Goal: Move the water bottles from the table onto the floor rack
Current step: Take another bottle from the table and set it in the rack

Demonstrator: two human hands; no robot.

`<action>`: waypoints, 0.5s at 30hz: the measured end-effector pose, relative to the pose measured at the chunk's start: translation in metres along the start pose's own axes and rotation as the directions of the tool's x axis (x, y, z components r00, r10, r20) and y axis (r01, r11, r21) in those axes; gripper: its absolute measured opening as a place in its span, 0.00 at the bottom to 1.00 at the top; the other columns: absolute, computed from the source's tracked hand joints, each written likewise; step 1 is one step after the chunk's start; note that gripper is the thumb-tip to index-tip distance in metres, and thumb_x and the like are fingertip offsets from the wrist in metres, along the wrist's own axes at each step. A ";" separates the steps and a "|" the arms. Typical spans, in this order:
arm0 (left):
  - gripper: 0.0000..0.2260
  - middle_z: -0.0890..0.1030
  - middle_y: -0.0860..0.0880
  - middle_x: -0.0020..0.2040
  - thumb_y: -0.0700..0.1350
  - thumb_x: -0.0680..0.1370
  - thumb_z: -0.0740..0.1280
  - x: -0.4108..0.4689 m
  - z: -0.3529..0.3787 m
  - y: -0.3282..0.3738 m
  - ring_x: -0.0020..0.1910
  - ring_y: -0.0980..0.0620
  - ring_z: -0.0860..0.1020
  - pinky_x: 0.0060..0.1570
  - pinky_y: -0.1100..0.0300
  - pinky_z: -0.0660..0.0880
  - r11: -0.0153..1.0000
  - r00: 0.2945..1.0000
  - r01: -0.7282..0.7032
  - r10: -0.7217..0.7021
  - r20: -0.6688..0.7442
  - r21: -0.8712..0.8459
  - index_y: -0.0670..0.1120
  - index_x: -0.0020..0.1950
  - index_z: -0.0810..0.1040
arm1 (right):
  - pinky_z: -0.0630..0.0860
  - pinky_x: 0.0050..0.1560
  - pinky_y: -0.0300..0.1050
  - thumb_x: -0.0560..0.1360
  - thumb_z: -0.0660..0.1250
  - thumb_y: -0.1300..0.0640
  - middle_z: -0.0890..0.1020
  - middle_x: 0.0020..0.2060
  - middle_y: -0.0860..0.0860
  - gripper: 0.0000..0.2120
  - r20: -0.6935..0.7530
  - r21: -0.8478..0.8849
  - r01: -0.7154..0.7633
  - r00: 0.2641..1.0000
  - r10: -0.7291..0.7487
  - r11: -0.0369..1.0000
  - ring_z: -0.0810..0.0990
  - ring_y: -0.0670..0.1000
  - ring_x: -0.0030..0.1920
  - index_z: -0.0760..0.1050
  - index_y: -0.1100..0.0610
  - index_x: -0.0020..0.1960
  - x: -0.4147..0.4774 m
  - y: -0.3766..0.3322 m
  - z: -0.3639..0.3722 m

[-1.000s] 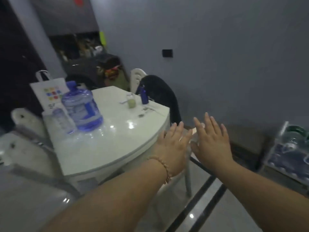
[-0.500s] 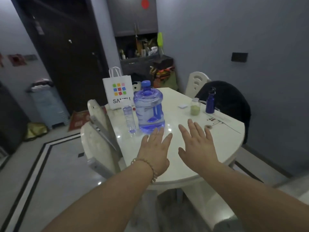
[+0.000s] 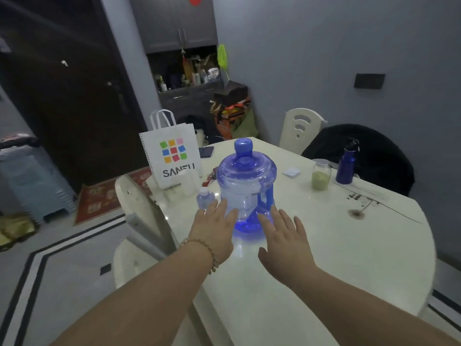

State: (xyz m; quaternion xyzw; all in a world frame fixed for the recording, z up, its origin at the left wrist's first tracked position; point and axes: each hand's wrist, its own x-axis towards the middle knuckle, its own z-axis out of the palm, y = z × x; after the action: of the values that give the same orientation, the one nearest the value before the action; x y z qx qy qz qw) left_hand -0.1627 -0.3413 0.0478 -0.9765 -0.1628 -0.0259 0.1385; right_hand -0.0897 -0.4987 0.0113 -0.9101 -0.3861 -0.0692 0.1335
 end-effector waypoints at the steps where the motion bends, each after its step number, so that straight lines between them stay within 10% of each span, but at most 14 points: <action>1: 0.31 0.50 0.43 0.78 0.51 0.77 0.62 0.018 0.011 -0.019 0.75 0.41 0.50 0.70 0.45 0.54 1.000 1.000 -0.015 0.015 0.014 0.005 0.51 0.76 0.52 | 0.45 0.75 0.56 0.76 0.60 0.50 0.48 0.78 0.53 0.34 0.001 -0.001 -0.027 1.000 0.027 1.000 0.48 0.54 0.77 0.48 0.49 0.77 0.014 -0.011 0.012; 9: 0.35 0.44 0.44 0.78 0.52 0.76 0.60 0.137 0.076 -0.118 0.74 0.37 0.50 0.67 0.43 0.60 0.970 0.998 0.063 -0.059 0.026 -0.233 0.54 0.76 0.43 | 0.47 0.75 0.54 0.74 0.63 0.50 0.54 0.78 0.54 0.35 0.007 -0.016 -0.237 0.971 0.237 0.971 0.53 0.56 0.77 0.54 0.50 0.77 0.088 -0.071 0.074; 15: 0.31 0.75 0.45 0.53 0.51 0.69 0.73 0.171 0.124 -0.138 0.47 0.46 0.76 0.45 0.59 0.71 0.704 0.967 0.141 0.053 0.250 -0.696 0.50 0.67 0.62 | 0.52 0.75 0.54 0.74 0.63 0.50 0.59 0.76 0.52 0.33 -0.034 0.009 -0.253 0.967 0.253 0.967 0.58 0.54 0.75 0.56 0.50 0.77 0.129 -0.094 0.089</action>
State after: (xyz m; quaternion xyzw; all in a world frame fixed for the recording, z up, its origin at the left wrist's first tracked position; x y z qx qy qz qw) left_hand -0.0457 -0.1280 -0.0187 -0.9454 -0.1801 0.0341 -0.2693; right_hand -0.0658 -0.3214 -0.0267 -0.9503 -0.2646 -0.0664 0.1499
